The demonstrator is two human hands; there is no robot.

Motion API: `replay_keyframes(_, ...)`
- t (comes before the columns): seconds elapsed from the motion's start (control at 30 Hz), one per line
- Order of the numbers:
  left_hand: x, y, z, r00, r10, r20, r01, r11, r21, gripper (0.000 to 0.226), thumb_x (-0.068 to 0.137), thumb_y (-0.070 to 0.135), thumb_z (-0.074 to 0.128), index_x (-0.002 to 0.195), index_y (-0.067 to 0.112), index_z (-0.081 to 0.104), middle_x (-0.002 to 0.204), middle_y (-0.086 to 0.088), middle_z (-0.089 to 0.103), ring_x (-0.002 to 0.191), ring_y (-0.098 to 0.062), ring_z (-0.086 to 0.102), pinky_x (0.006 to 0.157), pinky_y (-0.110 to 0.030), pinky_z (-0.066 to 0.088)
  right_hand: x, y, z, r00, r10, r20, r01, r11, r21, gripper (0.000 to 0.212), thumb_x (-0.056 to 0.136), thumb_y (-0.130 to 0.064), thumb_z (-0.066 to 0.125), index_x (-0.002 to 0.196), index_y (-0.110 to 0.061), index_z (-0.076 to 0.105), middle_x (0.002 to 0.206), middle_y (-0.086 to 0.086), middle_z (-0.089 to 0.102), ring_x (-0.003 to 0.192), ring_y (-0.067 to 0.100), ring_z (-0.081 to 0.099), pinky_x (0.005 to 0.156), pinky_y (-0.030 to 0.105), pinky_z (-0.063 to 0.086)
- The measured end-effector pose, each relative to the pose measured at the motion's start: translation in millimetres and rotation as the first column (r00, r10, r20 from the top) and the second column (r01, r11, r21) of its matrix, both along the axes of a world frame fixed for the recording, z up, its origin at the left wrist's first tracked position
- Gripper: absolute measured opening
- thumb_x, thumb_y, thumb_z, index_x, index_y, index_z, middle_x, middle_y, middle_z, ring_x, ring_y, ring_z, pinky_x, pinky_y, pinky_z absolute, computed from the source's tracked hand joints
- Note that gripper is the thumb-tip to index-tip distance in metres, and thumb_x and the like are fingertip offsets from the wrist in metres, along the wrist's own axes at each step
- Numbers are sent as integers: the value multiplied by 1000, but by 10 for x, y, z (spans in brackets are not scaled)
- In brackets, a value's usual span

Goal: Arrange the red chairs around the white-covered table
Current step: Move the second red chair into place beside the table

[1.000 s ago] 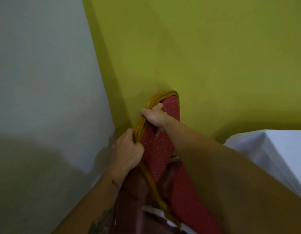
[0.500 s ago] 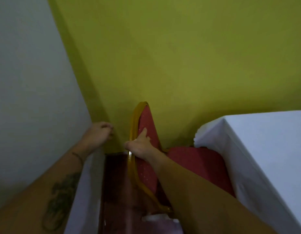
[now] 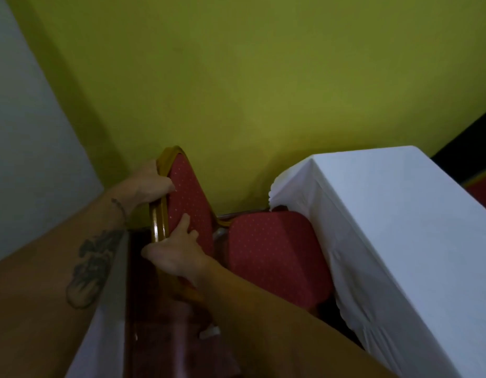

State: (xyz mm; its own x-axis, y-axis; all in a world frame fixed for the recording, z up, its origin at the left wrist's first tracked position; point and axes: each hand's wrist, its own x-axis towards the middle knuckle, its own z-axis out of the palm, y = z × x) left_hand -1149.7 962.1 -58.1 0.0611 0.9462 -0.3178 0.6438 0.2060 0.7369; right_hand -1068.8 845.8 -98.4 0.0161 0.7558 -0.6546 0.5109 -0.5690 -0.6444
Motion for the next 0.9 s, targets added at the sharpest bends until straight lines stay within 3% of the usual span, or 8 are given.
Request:
replay_keyframes(0.07, -56, -27, -12, 1000, -17, -3, 17, 1000, 0, 37, 84, 3, 69, 115, 12, 52, 88, -9, 59, 73, -22, 56, 57, -32, 43, -50, -63, 2, 1000, -8, 5, 8, 1000, -20, 119, 84, -42, 70, 162, -24, -18, 167, 20, 7, 149, 49, 23, 118, 55, 30)
replay_keyframes(0.23, -106, -193, -51, 996, -85, 14, 86, 994, -61, 34, 84, -4, 66, 116, 5, 59, 81, -14, 60, 66, -27, 54, 57, -30, 43, -130, -275, -2, 998, -54, 17, 55, 998, -44, 121, 82, -39, 74, 162, -23, -16, 164, 24, 12, 146, 52, 28, 113, 56, 37)
replay_keyframes(0.47, 26, -469, -50, 991, -110, 80, 120, 984, -132, 34, 86, -4, 65, 118, 6, 58, 89, -15, 62, 76, -30, 57, 67, -34, 47, 17, -568, -10, 999, 18, 39, -16, 998, -55, 126, 82, -45, 75, 160, -19, -21, 167, 22, 8, 149, 47, 27, 111, 52, 38)
replay_keyframes(0.6, 65, -567, -118, 990, -70, 123, 88, 985, -147, 59, 84, 9, 71, 139, 11, 50, 115, -15, 66, 100, -35, 65, 85, -47, 56, 171, -684, 37, 996, 66, 54, -65, 998, -24, 126, 83, -46, 74, 161, -17, -21, 169, 19, 10, 153, 41, 20, 117, 51, 31)
replay_keyframes(0.77, 310, -763, -171, 986, -72, 149, 91, 988, -122, 40, 88, 8, 67, 126, 9, 55, 105, -16, 67, 85, -29, 66, 64, -37, 52, 447, -854, 52, 986, 131, 102, -130, 991, -15, 125, 83, -49, 72, 162, -15, -19, 169, 19, 15, 153, 41, 23, 119, 49, 29)
replay_keyframes(0.9, 587, -933, -183, 988, -62, 139, 77, 992, -104, 35, 89, 7, 65, 120, 4, 51, 93, -12, 61, 74, -24, 60, 57, -33, 45, 760, -977, 49, 976, 168, 138, -166, 986, -27, 128, 81, -53, 73, 162, -14, -18, 168, 19, 23, 151, 40, 29, 119, 47, 34)
